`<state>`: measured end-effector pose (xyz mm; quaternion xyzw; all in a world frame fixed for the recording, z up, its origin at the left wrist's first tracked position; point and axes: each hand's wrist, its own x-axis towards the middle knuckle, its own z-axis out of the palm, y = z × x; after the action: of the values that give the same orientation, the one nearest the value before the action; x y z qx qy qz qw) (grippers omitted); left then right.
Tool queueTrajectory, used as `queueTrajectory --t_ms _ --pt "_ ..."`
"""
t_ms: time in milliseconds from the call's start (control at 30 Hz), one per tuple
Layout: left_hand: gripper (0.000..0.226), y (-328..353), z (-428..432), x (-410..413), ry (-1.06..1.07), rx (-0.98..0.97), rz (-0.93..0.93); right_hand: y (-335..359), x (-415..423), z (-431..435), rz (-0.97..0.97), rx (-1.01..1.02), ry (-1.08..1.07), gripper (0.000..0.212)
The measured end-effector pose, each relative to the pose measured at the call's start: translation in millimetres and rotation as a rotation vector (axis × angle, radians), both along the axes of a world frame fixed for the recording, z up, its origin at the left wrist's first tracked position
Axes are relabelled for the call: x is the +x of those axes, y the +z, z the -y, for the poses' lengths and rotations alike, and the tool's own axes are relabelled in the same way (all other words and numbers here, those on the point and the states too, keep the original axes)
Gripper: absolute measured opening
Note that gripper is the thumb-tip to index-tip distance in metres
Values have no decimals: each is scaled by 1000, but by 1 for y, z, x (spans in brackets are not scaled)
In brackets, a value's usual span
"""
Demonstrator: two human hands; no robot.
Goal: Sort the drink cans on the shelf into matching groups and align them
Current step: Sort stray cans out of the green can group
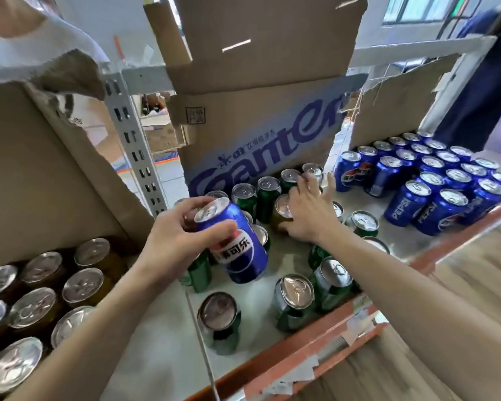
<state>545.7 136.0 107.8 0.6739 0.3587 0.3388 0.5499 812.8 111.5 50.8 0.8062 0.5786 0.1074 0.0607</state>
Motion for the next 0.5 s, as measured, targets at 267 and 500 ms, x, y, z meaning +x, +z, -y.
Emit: queueTrajectory --t_ms 267,500 --pt "41 29 11 65 -5 -304 199 58 6 87 -1253 872 -153 74" --pt "45 51 72 164 -215 -436 183 90 41 179 -1546 1300 -348 69"
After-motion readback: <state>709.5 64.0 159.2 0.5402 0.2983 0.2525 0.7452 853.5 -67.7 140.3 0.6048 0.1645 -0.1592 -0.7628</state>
